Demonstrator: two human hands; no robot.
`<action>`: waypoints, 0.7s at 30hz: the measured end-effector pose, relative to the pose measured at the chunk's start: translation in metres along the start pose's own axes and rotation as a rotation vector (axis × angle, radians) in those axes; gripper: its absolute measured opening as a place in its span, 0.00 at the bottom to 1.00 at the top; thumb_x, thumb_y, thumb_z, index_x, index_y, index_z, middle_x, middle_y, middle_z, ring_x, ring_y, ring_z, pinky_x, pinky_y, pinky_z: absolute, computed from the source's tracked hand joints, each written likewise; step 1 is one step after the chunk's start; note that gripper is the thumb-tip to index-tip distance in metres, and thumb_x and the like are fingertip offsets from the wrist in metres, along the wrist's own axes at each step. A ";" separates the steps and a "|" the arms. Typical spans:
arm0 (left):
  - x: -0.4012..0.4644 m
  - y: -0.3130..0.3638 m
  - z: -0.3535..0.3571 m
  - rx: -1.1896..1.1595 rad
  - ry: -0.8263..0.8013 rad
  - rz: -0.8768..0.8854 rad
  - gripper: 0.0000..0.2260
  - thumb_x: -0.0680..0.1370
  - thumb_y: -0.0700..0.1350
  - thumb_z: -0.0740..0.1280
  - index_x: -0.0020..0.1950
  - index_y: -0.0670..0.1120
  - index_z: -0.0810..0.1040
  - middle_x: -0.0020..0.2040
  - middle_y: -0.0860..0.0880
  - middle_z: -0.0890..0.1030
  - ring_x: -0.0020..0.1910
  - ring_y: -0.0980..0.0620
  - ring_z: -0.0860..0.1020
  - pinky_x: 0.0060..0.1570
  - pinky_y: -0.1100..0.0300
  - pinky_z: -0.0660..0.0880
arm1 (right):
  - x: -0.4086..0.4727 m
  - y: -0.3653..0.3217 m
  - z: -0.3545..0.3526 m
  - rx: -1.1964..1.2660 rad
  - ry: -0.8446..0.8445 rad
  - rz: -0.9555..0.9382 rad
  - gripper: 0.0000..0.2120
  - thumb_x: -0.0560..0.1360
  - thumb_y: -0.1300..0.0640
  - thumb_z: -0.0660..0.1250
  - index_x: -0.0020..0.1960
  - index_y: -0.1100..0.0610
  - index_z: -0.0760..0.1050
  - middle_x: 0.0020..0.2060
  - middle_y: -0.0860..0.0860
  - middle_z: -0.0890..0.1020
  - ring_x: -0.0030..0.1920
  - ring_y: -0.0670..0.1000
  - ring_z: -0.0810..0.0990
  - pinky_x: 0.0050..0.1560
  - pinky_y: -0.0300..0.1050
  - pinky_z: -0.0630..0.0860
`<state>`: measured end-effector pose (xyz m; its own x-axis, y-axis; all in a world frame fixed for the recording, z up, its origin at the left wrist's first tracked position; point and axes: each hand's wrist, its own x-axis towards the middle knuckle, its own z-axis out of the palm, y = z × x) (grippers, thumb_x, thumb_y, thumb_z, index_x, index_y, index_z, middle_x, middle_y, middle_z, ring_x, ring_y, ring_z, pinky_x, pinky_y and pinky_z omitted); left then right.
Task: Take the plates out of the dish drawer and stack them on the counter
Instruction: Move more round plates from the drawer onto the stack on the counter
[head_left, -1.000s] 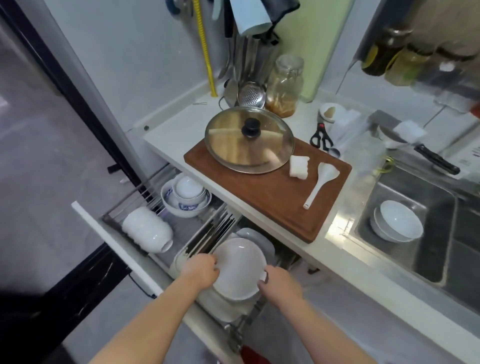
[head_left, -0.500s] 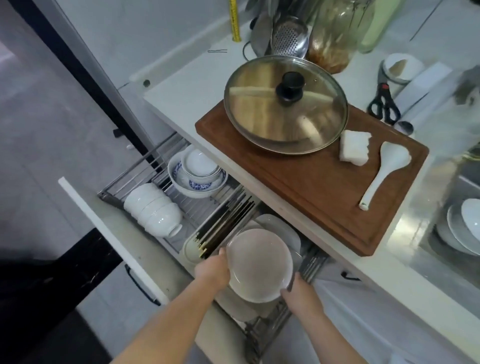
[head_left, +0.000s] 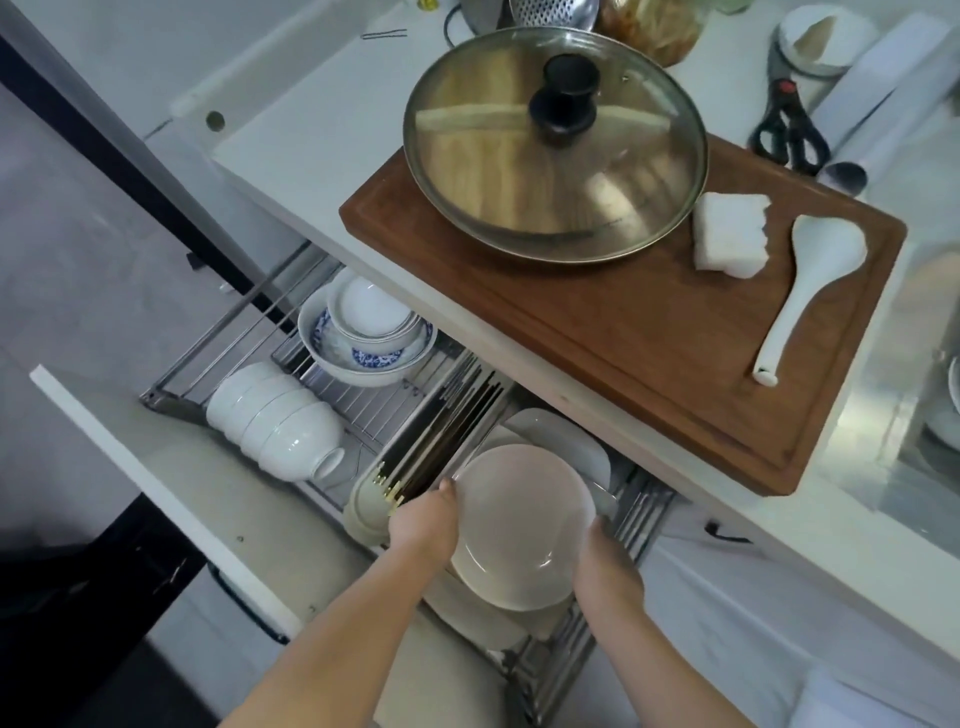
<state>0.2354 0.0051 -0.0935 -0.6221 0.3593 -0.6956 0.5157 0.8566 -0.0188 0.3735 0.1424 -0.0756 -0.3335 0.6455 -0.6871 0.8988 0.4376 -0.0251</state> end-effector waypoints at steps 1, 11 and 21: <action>-0.002 0.000 -0.003 0.005 0.002 0.004 0.26 0.78 0.34 0.54 0.76 0.44 0.54 0.56 0.47 0.81 0.50 0.45 0.82 0.37 0.54 0.73 | -0.001 0.000 0.000 -0.004 -0.002 0.000 0.22 0.81 0.66 0.51 0.75 0.62 0.55 0.64 0.57 0.77 0.62 0.54 0.78 0.61 0.45 0.76; -0.059 -0.012 -0.040 -0.101 0.059 0.055 0.13 0.79 0.37 0.55 0.62 0.43 0.69 0.51 0.47 0.82 0.47 0.46 0.82 0.38 0.54 0.75 | -0.059 0.017 -0.032 0.289 -0.002 -0.078 0.15 0.81 0.57 0.51 0.66 0.57 0.66 0.56 0.58 0.79 0.52 0.56 0.79 0.51 0.50 0.78; -0.142 0.009 -0.085 -0.095 0.097 0.131 0.11 0.77 0.38 0.58 0.59 0.42 0.70 0.54 0.44 0.81 0.53 0.44 0.81 0.48 0.52 0.75 | -0.140 0.053 -0.096 0.296 0.039 -0.149 0.14 0.78 0.60 0.54 0.63 0.58 0.65 0.51 0.57 0.80 0.48 0.57 0.82 0.49 0.53 0.81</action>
<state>0.2781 -0.0069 0.0664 -0.6094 0.5004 -0.6150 0.5411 0.8294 0.1388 0.4400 0.1352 0.0894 -0.4729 0.6139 -0.6321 0.8811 0.3320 -0.3368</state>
